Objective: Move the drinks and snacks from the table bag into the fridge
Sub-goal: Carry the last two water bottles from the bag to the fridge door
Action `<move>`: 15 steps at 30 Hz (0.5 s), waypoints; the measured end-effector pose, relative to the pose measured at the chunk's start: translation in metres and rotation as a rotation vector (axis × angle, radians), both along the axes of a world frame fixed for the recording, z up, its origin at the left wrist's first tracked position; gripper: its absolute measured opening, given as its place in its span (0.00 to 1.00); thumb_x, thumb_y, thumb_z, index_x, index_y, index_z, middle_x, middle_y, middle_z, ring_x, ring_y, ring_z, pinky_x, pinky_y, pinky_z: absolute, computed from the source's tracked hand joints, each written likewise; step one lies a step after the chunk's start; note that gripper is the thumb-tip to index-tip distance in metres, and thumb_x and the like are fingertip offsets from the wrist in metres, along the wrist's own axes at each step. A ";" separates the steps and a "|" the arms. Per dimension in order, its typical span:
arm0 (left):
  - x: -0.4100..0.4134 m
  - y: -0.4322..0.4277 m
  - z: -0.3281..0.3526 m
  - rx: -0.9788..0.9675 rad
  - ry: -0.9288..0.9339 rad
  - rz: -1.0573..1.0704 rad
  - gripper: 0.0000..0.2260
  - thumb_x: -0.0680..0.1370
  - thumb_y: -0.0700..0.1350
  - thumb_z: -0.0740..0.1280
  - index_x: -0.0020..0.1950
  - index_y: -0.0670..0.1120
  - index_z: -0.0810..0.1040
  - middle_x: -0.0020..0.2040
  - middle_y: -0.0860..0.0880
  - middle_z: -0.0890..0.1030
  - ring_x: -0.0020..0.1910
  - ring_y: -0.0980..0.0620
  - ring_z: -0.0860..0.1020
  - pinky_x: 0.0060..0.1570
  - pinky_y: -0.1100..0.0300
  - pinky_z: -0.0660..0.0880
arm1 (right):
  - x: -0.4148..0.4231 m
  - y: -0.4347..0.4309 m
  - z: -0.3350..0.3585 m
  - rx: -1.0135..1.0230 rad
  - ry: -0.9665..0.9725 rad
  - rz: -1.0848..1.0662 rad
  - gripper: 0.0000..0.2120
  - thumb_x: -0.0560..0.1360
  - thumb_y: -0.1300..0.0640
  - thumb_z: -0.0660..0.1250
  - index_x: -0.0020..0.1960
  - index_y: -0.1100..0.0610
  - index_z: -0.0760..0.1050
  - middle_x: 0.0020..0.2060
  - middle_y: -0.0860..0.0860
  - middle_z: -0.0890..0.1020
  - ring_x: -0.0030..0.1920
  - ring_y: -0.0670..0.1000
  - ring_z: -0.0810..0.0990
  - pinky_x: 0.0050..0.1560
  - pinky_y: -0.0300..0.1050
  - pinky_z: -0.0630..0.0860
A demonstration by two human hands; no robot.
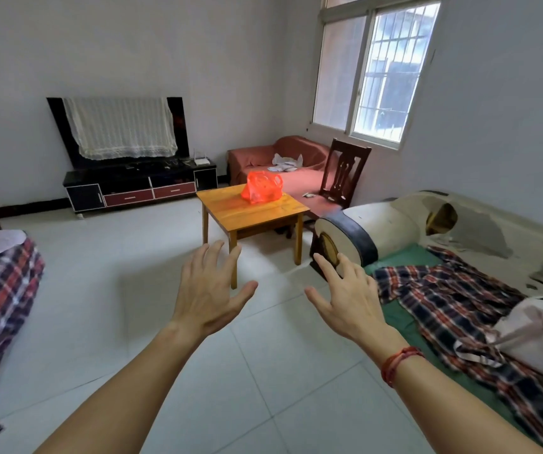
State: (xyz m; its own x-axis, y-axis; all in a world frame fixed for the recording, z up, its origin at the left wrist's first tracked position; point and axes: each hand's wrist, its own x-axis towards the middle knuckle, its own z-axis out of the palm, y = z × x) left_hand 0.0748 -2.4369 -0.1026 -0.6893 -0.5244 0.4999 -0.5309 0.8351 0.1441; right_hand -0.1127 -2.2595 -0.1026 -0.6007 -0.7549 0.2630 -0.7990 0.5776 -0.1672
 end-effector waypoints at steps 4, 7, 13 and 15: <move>-0.060 -0.067 -0.014 0.006 -0.007 -0.007 0.32 0.75 0.67 0.55 0.72 0.49 0.70 0.71 0.42 0.70 0.71 0.40 0.66 0.66 0.43 0.67 | -0.059 -0.068 -0.006 0.007 0.002 -0.002 0.32 0.80 0.34 0.54 0.81 0.42 0.51 0.78 0.57 0.60 0.77 0.58 0.60 0.73 0.58 0.60; -0.114 -0.121 -0.017 0.011 -0.004 -0.020 0.31 0.75 0.66 0.56 0.71 0.48 0.71 0.70 0.42 0.71 0.70 0.40 0.67 0.64 0.43 0.68 | -0.106 -0.123 -0.007 0.034 0.002 -0.004 0.32 0.80 0.34 0.53 0.81 0.42 0.51 0.79 0.56 0.59 0.77 0.58 0.59 0.74 0.58 0.60; -0.212 -0.216 -0.009 0.033 -0.019 -0.029 0.32 0.76 0.67 0.55 0.74 0.50 0.68 0.73 0.43 0.67 0.72 0.41 0.64 0.67 0.43 0.65 | -0.196 -0.214 -0.003 0.020 0.004 -0.018 0.32 0.80 0.34 0.54 0.81 0.42 0.54 0.78 0.55 0.61 0.75 0.58 0.62 0.72 0.58 0.61; -0.239 -0.240 -0.007 0.039 -0.014 -0.026 0.31 0.76 0.67 0.55 0.74 0.51 0.68 0.73 0.44 0.67 0.73 0.41 0.64 0.67 0.43 0.65 | -0.224 -0.240 -0.005 0.006 -0.001 -0.023 0.31 0.79 0.34 0.55 0.80 0.42 0.55 0.77 0.54 0.63 0.74 0.57 0.63 0.72 0.58 0.62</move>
